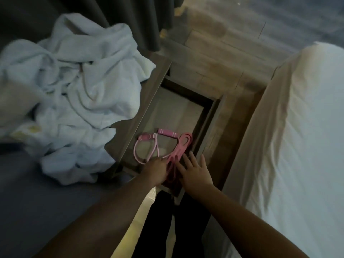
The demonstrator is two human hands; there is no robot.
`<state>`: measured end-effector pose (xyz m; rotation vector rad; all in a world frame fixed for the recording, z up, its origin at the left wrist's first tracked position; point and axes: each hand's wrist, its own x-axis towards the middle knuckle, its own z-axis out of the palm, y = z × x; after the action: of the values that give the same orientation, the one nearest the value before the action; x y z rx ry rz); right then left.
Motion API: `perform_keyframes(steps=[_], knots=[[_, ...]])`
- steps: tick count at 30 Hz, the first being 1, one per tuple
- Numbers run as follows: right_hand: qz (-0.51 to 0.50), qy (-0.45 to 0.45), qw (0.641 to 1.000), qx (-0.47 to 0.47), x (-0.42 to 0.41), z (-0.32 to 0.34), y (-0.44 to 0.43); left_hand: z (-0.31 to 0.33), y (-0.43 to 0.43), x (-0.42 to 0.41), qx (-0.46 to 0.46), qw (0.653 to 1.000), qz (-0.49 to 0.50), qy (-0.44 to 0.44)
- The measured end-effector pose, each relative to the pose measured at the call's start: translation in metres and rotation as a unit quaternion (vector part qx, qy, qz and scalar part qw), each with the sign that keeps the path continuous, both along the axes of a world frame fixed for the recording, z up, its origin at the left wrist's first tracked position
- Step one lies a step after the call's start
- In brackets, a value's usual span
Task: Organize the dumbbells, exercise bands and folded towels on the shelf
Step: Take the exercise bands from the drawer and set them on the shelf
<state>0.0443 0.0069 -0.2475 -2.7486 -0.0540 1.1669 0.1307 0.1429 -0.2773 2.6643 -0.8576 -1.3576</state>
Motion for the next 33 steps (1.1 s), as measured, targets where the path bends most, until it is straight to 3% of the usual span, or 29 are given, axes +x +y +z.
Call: perform_keyframes(steps=[3,7,15,18,21,23,25,29,33], knots=[[0.031,0.004,0.999,0.010,0.022,-0.036,-0.005,-0.043,0.003,0.013,0.052,0.998,0.004,0.022],[0.103,0.064,0.993,0.006,0.038,-0.075,-0.010,-0.087,0.013,0.017,0.120,0.992,-0.003,-0.030],[0.187,0.129,0.974,0.021,0.048,-0.098,-0.013,-0.115,0.025,0.023,0.171,0.981,-0.073,-0.058],[0.187,0.130,0.973,0.028,0.050,-0.101,-0.012,-0.114,0.029,0.022,0.143,0.988,-0.002,-0.057],[0.193,0.129,0.972,0.035,0.050,-0.102,-0.012,-0.115,0.034,0.019,0.104,0.992,0.005,-0.072],[0.194,0.123,0.972,0.041,0.050,-0.102,-0.014,-0.118,0.040,0.016,0.061,0.996,0.006,-0.072],[0.192,0.114,0.973,0.052,0.049,-0.102,-0.015,-0.120,0.045,0.014,-0.009,0.995,0.081,-0.062],[0.187,0.109,0.974,0.062,0.049,-0.102,-0.016,-0.107,0.045,0.015,-0.188,0.937,0.289,-0.062],[0.213,0.086,0.973,0.034,0.061,-0.109,-0.013,-0.091,0.038,0.025,-0.249,0.886,0.379,-0.094]])
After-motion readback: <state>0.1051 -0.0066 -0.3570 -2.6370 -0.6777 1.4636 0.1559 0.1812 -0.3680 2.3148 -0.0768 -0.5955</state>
